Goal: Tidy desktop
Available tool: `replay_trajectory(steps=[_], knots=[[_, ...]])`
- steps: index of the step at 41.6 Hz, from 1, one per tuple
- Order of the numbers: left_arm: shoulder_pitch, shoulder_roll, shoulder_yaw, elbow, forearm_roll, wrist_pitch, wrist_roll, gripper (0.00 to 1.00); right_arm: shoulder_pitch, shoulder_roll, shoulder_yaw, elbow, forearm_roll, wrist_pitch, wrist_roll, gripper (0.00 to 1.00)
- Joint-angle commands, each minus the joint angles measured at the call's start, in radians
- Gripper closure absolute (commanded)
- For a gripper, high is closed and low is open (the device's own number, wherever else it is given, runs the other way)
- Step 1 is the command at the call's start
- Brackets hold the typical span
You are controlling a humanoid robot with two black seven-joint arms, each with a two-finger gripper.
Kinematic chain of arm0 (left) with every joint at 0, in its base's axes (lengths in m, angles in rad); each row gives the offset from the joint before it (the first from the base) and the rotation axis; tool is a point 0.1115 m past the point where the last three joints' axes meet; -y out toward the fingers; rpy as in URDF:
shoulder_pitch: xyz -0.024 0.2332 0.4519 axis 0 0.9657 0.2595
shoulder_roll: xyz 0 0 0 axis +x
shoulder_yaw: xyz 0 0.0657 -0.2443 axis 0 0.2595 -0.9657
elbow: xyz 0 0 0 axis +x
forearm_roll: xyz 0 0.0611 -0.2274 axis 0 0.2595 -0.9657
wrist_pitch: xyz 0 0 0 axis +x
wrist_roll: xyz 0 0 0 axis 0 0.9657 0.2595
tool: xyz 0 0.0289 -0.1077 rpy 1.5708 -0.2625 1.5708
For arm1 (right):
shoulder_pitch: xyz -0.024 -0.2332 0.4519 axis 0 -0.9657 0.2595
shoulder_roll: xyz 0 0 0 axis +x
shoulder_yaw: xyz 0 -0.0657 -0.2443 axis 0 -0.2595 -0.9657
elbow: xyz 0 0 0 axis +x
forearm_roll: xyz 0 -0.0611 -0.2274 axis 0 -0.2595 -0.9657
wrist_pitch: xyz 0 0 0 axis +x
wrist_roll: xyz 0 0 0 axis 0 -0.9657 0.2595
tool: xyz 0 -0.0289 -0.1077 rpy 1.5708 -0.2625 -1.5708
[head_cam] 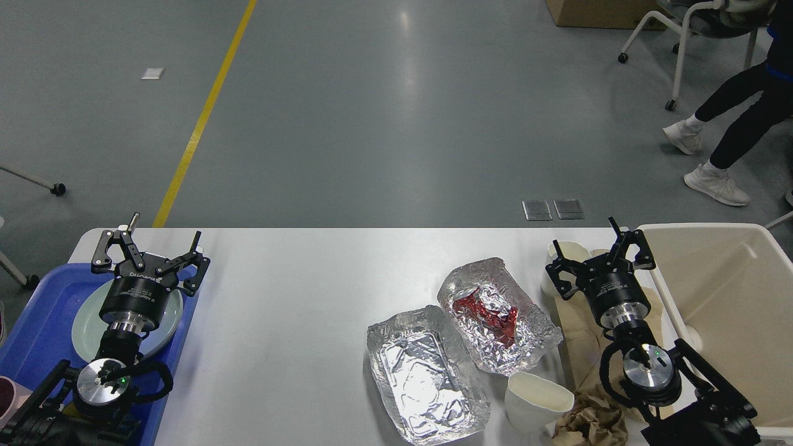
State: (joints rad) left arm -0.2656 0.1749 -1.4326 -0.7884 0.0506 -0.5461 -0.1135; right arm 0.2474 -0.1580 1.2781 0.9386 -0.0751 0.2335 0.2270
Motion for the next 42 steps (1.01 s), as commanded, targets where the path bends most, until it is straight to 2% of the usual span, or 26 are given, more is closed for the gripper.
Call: replay_trajectory(steps=[1,15,23,42], knots=[[-0.001,0.000,0.001,0.000,0.000,0.000,0.000,0.04,-0.003,0.000,-0.010,0.000,0.000,0.001,-0.003,0.00],[-0.001,-0.002,0.001,0.000,0.000,0.000,0.000,0.04,0.004,0.001,-0.010,0.000,0.000,0.003,-0.012,0.00],[-0.001,0.000,0.001,0.000,0.000,0.000,0.000,0.04,0.007,-0.006,-0.011,0.022,0.000,0.061,-0.012,0.00],[-0.001,0.000,0.001,0.000,0.000,0.000,0.000,0.04,0.035,-0.041,-0.013,0.020,0.000,0.086,-0.017,0.00]])
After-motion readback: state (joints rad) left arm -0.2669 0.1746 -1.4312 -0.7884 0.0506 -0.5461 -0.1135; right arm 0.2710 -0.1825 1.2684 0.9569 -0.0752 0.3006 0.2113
